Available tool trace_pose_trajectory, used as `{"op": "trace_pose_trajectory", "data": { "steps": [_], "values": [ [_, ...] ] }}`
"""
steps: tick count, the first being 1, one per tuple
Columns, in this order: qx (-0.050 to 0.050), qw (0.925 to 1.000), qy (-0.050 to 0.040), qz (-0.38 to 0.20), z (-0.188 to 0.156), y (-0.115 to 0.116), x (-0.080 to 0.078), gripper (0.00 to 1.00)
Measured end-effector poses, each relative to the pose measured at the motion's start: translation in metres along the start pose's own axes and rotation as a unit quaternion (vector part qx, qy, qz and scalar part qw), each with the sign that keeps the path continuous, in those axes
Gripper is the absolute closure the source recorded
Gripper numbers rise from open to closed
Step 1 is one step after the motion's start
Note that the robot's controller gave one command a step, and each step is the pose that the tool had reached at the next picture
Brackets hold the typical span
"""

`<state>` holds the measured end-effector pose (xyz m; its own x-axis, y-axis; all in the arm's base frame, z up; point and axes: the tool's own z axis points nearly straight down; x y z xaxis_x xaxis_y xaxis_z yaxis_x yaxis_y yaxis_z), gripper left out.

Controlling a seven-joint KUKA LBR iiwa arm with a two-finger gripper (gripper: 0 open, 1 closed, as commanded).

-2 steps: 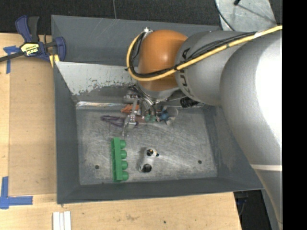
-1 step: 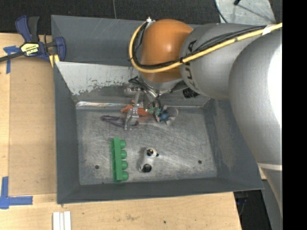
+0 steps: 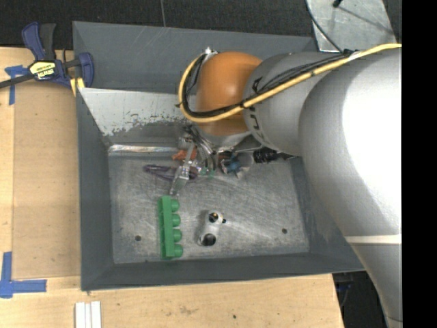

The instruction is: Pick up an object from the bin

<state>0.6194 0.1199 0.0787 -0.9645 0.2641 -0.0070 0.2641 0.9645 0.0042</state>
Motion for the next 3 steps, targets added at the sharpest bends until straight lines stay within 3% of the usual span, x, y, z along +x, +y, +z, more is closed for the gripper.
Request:
{"op": "trace_pose_trajectory", "data": {
  "steps": [1,3],
  "values": [
    [0.000,1.0000,0.0008,0.001,-0.0066,0.0006,-0.0005,1.00],
    [0.002,1.0000,0.0042,0.001,-0.0112,-0.0004,0.0014,1.00]
  ]
}}
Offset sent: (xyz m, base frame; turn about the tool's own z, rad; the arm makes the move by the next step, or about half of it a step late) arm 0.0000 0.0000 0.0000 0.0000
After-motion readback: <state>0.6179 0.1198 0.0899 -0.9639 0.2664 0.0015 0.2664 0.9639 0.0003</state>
